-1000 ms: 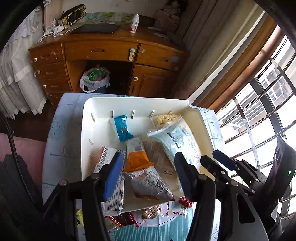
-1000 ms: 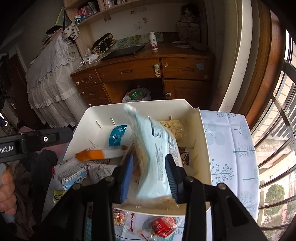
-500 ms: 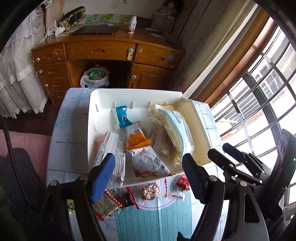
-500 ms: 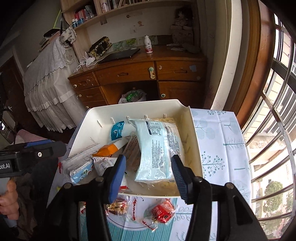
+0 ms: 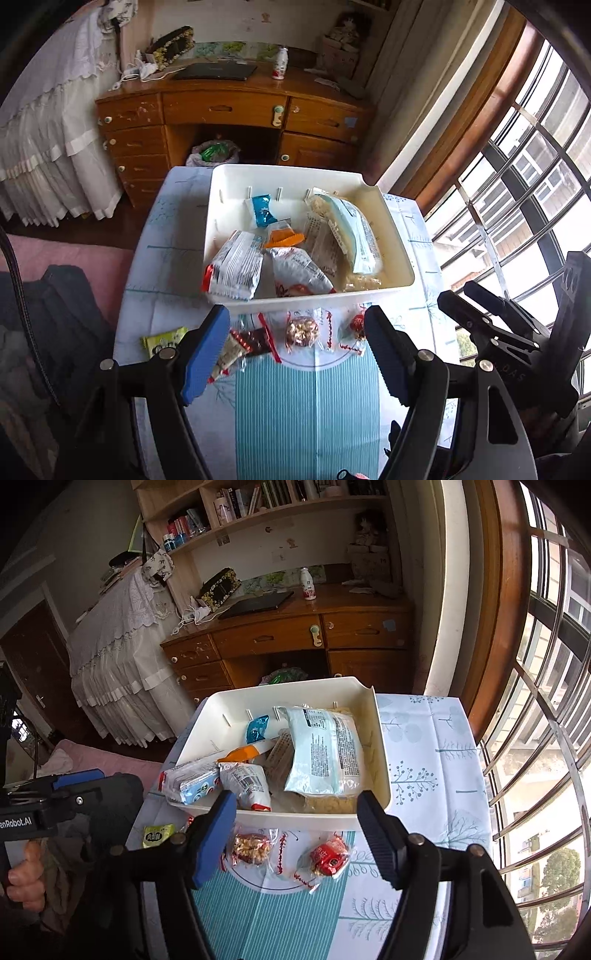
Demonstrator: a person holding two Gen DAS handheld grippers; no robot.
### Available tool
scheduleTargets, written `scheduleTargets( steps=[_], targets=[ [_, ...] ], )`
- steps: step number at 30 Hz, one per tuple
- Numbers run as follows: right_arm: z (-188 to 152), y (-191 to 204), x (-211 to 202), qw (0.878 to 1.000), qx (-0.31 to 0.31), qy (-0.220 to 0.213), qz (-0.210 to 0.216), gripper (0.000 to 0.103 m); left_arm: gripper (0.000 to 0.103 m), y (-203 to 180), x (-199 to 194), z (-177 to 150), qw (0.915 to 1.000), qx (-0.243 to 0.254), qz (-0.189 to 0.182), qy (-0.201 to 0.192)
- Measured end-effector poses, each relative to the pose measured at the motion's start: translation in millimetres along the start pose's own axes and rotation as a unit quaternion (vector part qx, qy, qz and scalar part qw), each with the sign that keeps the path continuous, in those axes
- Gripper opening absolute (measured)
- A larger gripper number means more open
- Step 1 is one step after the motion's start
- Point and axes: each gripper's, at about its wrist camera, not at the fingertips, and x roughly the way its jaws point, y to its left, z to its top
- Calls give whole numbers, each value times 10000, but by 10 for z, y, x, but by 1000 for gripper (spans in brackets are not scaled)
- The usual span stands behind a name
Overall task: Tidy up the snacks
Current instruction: 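Pull both open tools back from the bin over the table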
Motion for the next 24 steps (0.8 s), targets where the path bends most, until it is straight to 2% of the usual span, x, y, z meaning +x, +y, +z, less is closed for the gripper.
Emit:
scheduleTargets(
  steps=[6,10,14,20,24],
  targets=[
    [-206,-46,-213,9995,-30,105,290,73,74,-40,-307,-434,9992,-341,161,-158],
    [-406,-82,-319,9986,-65,249,469,82,74,-4,-400,-808,9972,-628,390,-90],
    [-623,-152,-333,9969,30,471,632,84,74,55,-439,-1110,9944,-849,625,33],
    [-873,-225,-245,9935,282,793,762,85,74,123,-506,-1361,9914,-859,982,61],
    [-986,-259,-192,9877,730,1003,948,85,74,191,-562,-1411,9906,-821,1094,57]
  ],
)
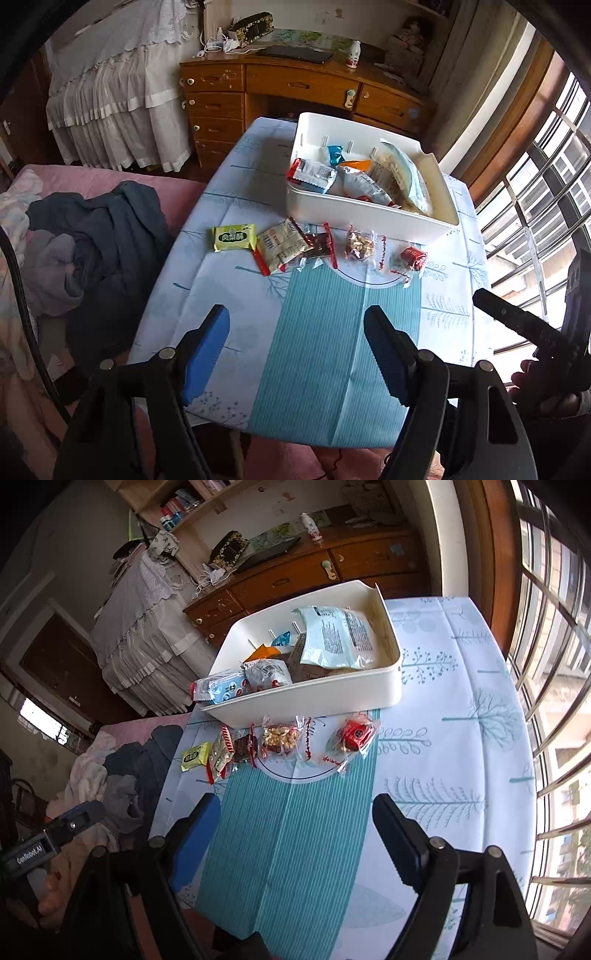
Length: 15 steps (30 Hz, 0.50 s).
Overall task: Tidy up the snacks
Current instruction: 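Pull both open tools back from the bin over the table, then move left tool to the yellow-green pastry packet while right reaches the LIPO biscuit packet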
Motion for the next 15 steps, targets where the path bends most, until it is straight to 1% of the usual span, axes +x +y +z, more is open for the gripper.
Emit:
scheduleTargets(
  steps=[4,7,11,15],
  targets=[
    [-57,-32,111,9976,598,209,284,85,74,100,9,22,9997,159,155,-41],
    [-104,11,219,9947,871,341,421,85,74,193,82,57,9995,252,209,-37],
    [-134,168,369,9935,985,429,379,85,74,322,241,145,9984,548,117,-15],
    [-151,326,540,9896,1314,499,297,85,74,480,473,290,9942,1073,9,-5]
  ],
)
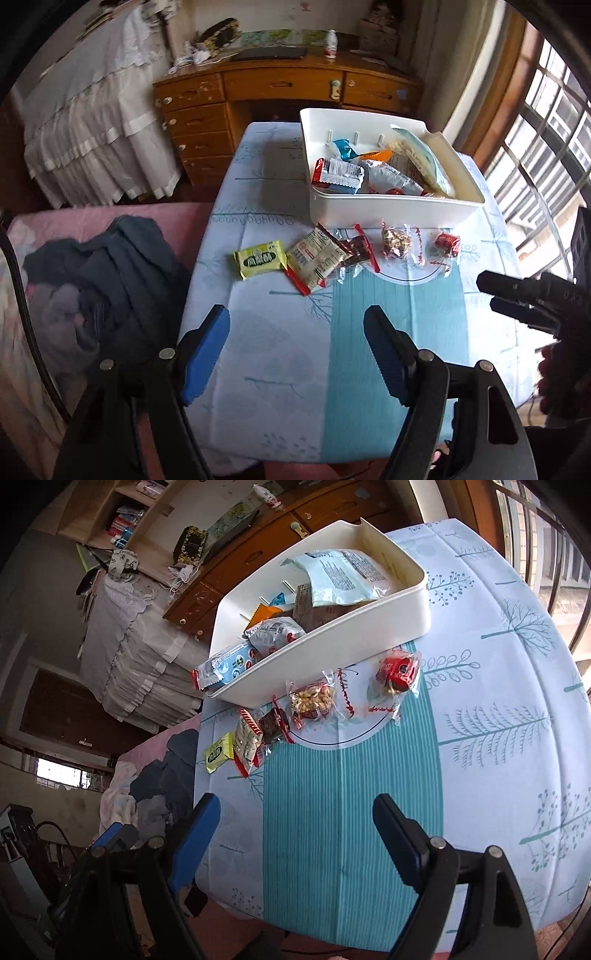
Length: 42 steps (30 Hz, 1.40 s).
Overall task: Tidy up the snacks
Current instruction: 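Move left tool to the yellow-green pastry packet while right reaches the LIPO biscuit packet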
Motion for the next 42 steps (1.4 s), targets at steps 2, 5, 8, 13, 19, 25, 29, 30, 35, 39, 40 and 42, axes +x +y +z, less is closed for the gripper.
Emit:
scheduleTargets(
  steps=[2,5,8,13,19,25,29,30,35,39,40,42],
  targets=[
    [-9,80,95,9997,218,-27,-91,85,74,105,125,60,9996,282,-42,6],
    [-30,220,237,9980,596,-101,-201,85,74,268,308,133,9980,637,-41,17],
    [-57,338,425,9949,910,-109,-417,85,74,416,493,207,9951,978,-162,-5],
    [-79,445,673,9853,1365,-182,-1013,85,74,505,817,256,9829,1808,-298,-191],
    [-42,493,820,9717,1875,-256,-1415,85,74,507,1128,234,9683,2411,-571,-310],
    [5,666,1020,9679,2070,-210,-1412,85,72,493,1382,274,9607,2632,-795,-369],
    [91,790,1184,9682,2092,-127,-1369,85,72,503,1564,269,9568,2770,-834,-303],
    [124,816,1224,9684,2091,-115,-1356,85,72,514,1597,267,9561,2789,-852,-293],
    [273,837,1440,9665,2183,-24,-1351,85,72,527,1795,255,9521,2905,-936,-196],
    [344,772,1605,9629,2304,100,-1403,85,72,524,1933,255,9505,2946,-982,-77],
    [357,755,1647,9620,2337,161,-1403,85,72,522,1959,252,9504,2947,-997,-33],
    [382,718,1725,9609,2416,257,-1330,85,72,508,2048,263,9495,2960,-1028,165]
  ],
)
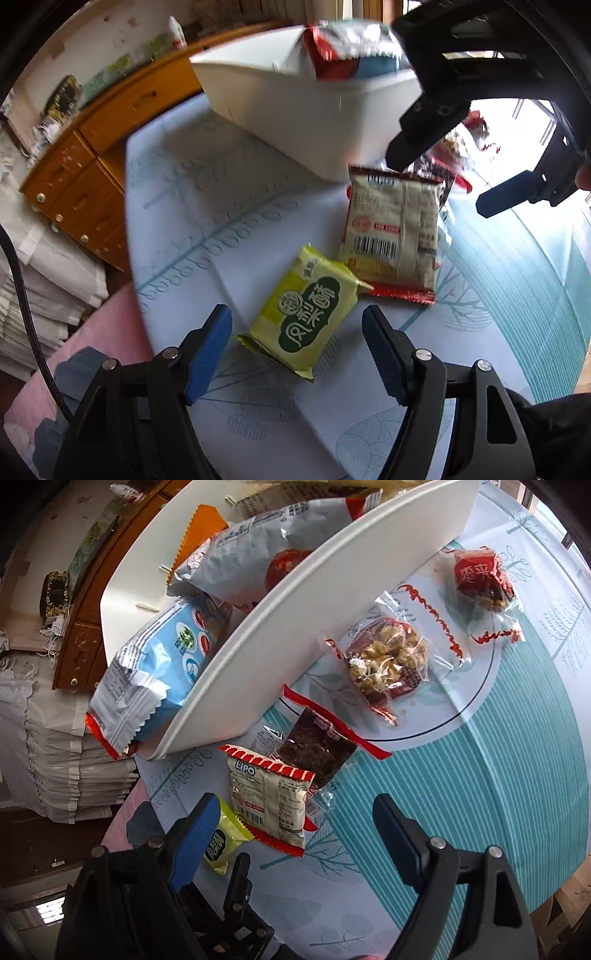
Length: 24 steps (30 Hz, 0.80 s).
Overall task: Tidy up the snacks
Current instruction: 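Move left tool to the yellow-green pastry packet while right reaches the LIPO biscuit packet, then grasp the pastry packet with left while right grasps the LIPO packet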
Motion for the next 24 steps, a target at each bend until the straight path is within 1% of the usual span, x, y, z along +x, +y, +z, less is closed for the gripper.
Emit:
scheduleTargets(
  steps=[2,4,6,9,12,15,16,17,21,24],
  targets=[
    [59,15,91,9999,52,147,-46,85,72,26,-1,35,9999,-58,-112,-60],
    [120,34,168,9994,69,298,-187,85,72,34,38,58,9998,-64,-189,-5],
    [182,64,201,9992,21,318,-230,85,72,20,59,68,9997,-65,-231,-17],
    [257,114,267,9978,36,435,-505,85,72,1,80,85,9996,-95,-281,-17],
    [278,187,344,9961,-83,511,-718,85,71,4,95,100,9993,-137,-345,20],
    [262,261,395,9945,-142,538,-884,85,65,26,105,115,9991,-156,-406,-3],
    [259,285,402,9940,-171,522,-942,85,59,30,111,130,9990,-142,-414,-14],
    [257,309,410,9934,-198,506,-1006,85,52,21,103,134,9991,-122,-414,-45],
    [235,414,444,9912,-300,453,-1203,85,49,13,101,140,9991,-97,-411,-32],
    [207,575,490,9897,-344,393,-1336,85,45,16,81,131,9991,-124,-407,3]
  ],
)
